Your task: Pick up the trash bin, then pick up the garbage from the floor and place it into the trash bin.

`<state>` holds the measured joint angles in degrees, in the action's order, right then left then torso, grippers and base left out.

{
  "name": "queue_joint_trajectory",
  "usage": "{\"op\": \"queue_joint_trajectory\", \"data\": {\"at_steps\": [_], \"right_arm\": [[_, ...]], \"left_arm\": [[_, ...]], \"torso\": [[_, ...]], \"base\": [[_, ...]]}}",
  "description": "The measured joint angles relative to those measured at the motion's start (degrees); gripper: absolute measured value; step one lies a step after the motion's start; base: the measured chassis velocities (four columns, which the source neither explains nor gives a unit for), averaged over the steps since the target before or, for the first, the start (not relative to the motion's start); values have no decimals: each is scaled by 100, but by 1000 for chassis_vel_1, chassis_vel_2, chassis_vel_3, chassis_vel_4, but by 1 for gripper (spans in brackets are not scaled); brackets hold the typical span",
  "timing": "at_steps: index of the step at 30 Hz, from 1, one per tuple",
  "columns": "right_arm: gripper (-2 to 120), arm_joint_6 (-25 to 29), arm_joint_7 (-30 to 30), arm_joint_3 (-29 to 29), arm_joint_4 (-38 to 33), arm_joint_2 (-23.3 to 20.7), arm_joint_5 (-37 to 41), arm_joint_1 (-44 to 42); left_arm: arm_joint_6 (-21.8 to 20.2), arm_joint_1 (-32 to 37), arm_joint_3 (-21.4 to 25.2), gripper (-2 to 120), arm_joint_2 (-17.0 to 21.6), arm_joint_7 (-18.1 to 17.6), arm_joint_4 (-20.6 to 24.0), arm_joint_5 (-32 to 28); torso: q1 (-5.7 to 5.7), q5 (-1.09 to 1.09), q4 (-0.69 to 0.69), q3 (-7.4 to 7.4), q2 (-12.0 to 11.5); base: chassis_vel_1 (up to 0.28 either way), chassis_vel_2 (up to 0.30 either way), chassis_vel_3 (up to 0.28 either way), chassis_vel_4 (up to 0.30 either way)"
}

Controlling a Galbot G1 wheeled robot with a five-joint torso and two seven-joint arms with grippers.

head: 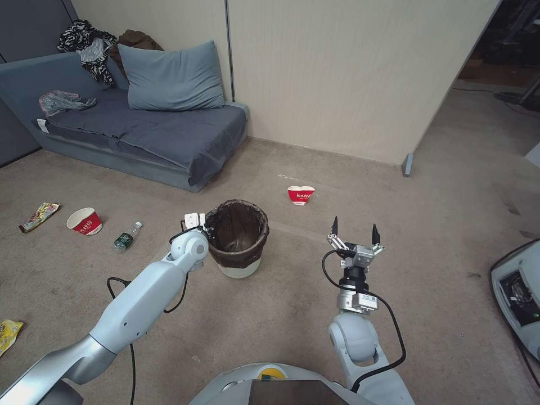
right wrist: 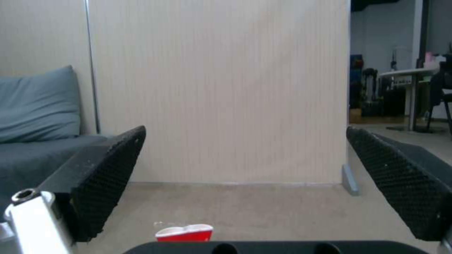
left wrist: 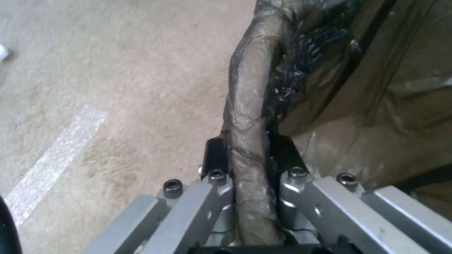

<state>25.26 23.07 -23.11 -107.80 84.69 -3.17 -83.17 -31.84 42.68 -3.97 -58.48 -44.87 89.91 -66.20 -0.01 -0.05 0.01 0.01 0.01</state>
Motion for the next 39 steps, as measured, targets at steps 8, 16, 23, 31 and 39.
{"op": "queue_joint_trajectory", "data": {"at_steps": [8,16,23,31,39], "right_arm": [[100,-45,15,-5,12,-26,46,48],[100,-102,31,-91,12,-89,147,71],[100,-114,34,-164,18,-80,146,67],[100,-218,30,-146,12,-29,96,63],[100,-263,34,-401,-160,26,45,-62]], "left_arm": [[213,198,68,3,62,157,586,375],[1013,1188,701,3,72,882,1502,1936],[1370,1988,1181,3,-29,1281,2168,2763],[1734,2973,1385,3,-424,1509,2518,3673],[1828,3297,1294,3,-895,1513,2649,4060]], "torso": [[1,0,-4,3,-2],[1,3,-2,0,-2],[1,5,-1,-1,-2],[1,5,0,-1,-1],[1,5,-4,-1,-1]], "base": [[0,0,0,0],[0,0,0,0],[0,0,0,0],[0,0,0,0],[0,0,0,0]]}}
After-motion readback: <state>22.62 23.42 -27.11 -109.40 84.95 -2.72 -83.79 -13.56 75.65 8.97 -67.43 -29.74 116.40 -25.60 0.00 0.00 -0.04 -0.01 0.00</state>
